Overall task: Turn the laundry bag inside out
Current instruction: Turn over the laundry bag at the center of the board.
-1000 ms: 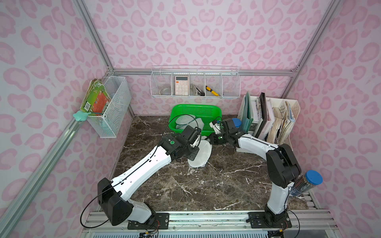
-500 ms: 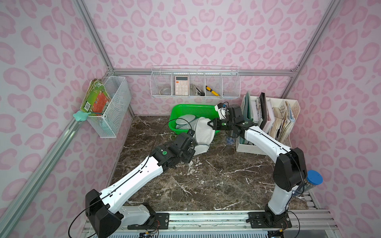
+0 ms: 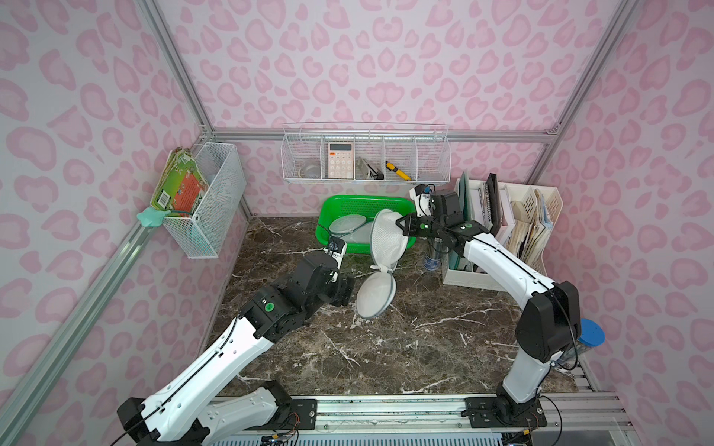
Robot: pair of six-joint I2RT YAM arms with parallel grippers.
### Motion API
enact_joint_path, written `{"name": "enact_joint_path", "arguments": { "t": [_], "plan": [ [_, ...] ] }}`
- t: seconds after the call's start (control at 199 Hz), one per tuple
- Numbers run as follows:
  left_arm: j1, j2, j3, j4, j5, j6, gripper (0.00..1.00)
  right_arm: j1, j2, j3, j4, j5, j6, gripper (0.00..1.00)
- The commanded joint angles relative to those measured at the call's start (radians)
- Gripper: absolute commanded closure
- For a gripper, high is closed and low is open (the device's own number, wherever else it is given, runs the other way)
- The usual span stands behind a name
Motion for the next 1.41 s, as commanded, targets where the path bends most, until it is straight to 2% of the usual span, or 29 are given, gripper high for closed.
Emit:
{"name": "enact_joint_path", "arguments": {
  "t": [0.0,0.166,0.257,0.322,0.367,0.528,0.614,0.745,0.805,0.88,0.991,1.041,1.107,1.243,1.293,1.404],
  "plan": [
    [0.007,0.024,0.008,0.02,-0.016,-0.035,0.23,0.026,-0.001,0.009,0.02,-0.003,0.023,1.0],
    [0.021,0.121,0.061,0.009,0.036,-0.104,0.29,0.083,-0.011,0.024,-0.005,0.05,0.062,1.0],
    [0.03,0.163,0.086,0.035,0.08,-0.131,0.34,0.122,-0.003,0.089,-0.101,0.16,0.017,1.0],
    [0.037,0.192,0.104,0.053,0.109,-0.156,0.37,0.138,0.014,0.121,-0.15,0.178,-0.01,1.0],
    [0.054,0.213,0.121,0.05,0.127,-0.194,0.42,0.143,0.029,0.131,-0.177,0.179,-0.009,1.0],
    [0.137,0.24,0.102,0.05,0.244,-0.299,0.48,0.206,0.14,0.225,-0.313,0.231,-0.078,1.0],
    [0.183,0.234,0.082,0.036,0.292,-0.336,0.51,0.228,0.227,0.309,-0.404,0.205,-0.089,1.0],
    [0.214,0.224,0.046,0.017,0.327,-0.358,0.51,0.26,0.288,0.328,-0.405,0.162,-0.088,1.0],
    [0.219,0.229,0.04,0.005,0.324,-0.371,0.52,0.258,0.295,0.313,-0.382,0.134,-0.072,0.89],
    [0.226,0.248,0.049,-0.005,0.331,-0.385,0.53,0.245,0.285,0.285,-0.342,0.096,-0.048,0.66],
    [0.237,0.298,0.079,-0.013,0.357,-0.409,0.56,0.207,0.242,0.204,-0.249,0.024,-0.012,0.6],
    [0.239,0.328,0.098,-0.027,0.365,-0.418,0.57,0.186,0.215,0.157,-0.202,-0.004,0.014,0.52],
    [0.241,0.376,0.134,-0.045,0.386,-0.424,0.57,0.161,0.172,0.097,-0.146,-0.019,0.038,0.47],
    [0.242,0.498,0.234,-0.112,0.457,-0.411,0.57,0.125,0.08,-0.022,-0.092,0.024,0.062,0.4],
    [0.242,0.556,0.318,-0.165,0.504,-0.404,0.57,0.109,0.036,-0.077,-0.071,0.051,0.064,0.38],
    [0.234,0.668,0.424,-0.255,0.567,-0.407,0.63,0.069,-0.071,-0.217,-0.013,0.09,0.084,0.31]
  ]
}}
